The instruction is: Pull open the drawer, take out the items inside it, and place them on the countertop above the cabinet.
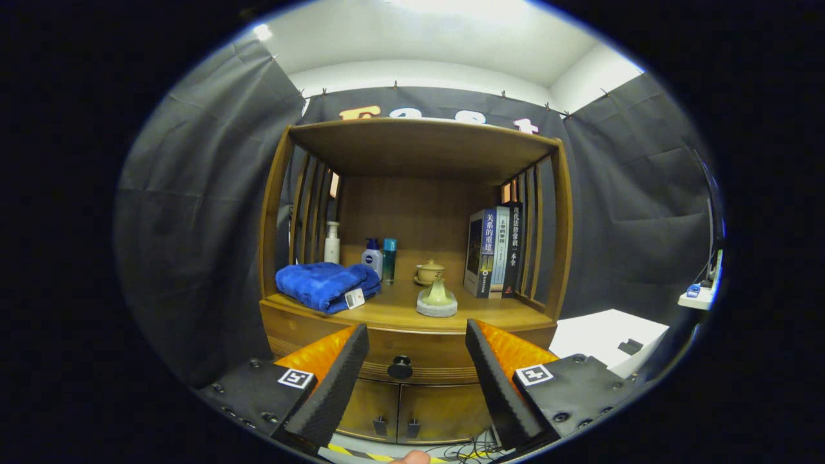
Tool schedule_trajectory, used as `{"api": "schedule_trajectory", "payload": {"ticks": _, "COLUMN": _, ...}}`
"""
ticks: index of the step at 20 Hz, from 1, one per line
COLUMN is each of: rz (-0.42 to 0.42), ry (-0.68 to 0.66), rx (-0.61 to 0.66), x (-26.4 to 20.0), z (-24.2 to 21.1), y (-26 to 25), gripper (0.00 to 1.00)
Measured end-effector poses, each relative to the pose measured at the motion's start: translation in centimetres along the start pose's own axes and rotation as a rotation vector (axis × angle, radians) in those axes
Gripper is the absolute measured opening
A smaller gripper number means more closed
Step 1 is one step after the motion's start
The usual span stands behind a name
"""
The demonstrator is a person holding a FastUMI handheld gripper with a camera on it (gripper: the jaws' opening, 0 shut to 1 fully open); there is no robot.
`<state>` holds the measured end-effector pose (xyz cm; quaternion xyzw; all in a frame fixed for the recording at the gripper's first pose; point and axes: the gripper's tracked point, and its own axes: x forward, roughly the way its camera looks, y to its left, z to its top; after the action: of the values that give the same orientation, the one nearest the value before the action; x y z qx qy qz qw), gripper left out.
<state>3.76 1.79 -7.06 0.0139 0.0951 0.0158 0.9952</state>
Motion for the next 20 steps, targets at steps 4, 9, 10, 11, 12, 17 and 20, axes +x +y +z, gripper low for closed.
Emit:
{"api": "schedule_trajectory", "payload": {"ticks": 4, "rz": 0.012, "ry": -0.024, "rx": -0.022, "x": -2.1, "z": 1.6, "y": -0.3, "gripper": 0.98}}
{"api": "schedule_trajectory", "payload": {"ticks": 9, "rz": 0.019, "ry": -0.01, "rx": -0.031, "x": -4.2, "z": 2.2, "y": -1.3, "gripper": 0.98}}
{"api": "schedule_trajectory", "payload": {"ticks": 10, "rz": 0.016, "ry": -0.018, "rx": -0.04, "x": -4.4, "z": 2.7, "y": -1.4, "gripper": 0.98}}
{"api": "schedule_trajectory", "payload": {"ticks": 11, "rz": 0.014, "ry": -0.032, "rx": -0.044, "x": -4.7, "z": 3.2, "y": -1.4, "gripper": 0.98}}
{"api": "schedule_trajectory", "payload": {"ticks": 12, "rz": 0.014, "ry": -0.049, "rx": -0.043, "x": -5.0, "z": 3.7, "y": -1.4, "gripper": 0.98}}
{"api": "schedule_trajectory", "payload": {"ticks": 17, "rz": 0.016, "ry": -0.083, "rx": -0.023, "x": -5.7, "z": 4.7, "y": -1.6, "gripper": 0.98}}
{"api": "schedule_trajectory", "payload": {"ticks": 20, "rz": 0.013, "ry": -0.083, "rx": -0.025, "x": -5.9, "z": 4.9, "y": -1.7, "gripper": 0.98}}
